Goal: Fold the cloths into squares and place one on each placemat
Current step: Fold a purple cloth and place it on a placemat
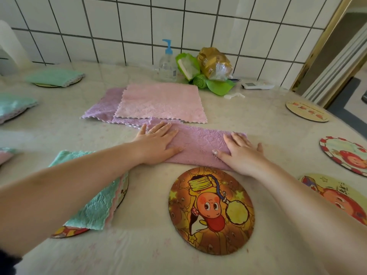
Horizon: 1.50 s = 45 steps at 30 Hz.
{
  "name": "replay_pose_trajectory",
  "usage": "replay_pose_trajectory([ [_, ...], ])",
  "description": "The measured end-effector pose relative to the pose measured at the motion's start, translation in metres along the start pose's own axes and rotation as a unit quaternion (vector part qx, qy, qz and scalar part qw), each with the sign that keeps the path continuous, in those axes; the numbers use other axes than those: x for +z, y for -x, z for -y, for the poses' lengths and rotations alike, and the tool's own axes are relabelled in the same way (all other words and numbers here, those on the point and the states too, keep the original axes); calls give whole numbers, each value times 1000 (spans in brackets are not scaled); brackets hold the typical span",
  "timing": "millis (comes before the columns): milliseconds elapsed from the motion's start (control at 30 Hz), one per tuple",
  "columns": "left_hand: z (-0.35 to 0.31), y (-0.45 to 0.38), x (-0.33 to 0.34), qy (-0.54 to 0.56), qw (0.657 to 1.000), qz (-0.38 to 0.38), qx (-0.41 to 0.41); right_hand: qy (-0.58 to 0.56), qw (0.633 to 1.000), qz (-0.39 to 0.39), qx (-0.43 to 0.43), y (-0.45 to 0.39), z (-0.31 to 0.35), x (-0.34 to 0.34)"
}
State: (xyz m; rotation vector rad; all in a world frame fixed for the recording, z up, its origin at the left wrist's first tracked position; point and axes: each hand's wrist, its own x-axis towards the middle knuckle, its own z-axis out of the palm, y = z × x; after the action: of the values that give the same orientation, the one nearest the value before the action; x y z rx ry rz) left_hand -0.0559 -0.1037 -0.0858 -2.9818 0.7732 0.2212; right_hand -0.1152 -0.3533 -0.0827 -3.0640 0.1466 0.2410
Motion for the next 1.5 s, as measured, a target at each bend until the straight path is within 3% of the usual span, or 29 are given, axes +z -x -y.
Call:
replay_pose_trajectory([
  [100, -10, 5, -13, -31, 998, -50, 36, -45, 995, -82, -20, -17, 5, -15],
  [167, -23, 13, -21, -47, 988, -111, 102, -117, 983, -124, -74, -31, 15, -27],
  [233, -40, 23, -25, -25, 977, -136, 165, -150, 977, -107, -110, -43, 31, -34],
  [333, -56, 30, -22, -51, 965, -145, 213, -106, 983, -76, -127, -60, 49, -36],
  [733, -62, 31, -14, -56, 957, -189, 211, -42, 990, 26, -134, -85, 55, -45],
  [833, -59, 33, -13, -56, 962, -186, 191, -41, 987, 18, -151, -84, 53, -45],
  [1067, -37, 45, -21, 42, 915, -328, 231, -129, 979, -21, -159, -65, 41, -74],
  [1233, -18, 56, -36, 127, 896, -384, 182, -320, 932, -27, -167, -51, 25, -99],
  [1367, -7, 57, -42, 194, 858, -437, 189, -470, 862, 45, -187, -32, 18, -101],
  [1500, -8, 60, -42, 333, 839, -412, 127, -522, 824, 97, -200, -6, 17, -95],
])
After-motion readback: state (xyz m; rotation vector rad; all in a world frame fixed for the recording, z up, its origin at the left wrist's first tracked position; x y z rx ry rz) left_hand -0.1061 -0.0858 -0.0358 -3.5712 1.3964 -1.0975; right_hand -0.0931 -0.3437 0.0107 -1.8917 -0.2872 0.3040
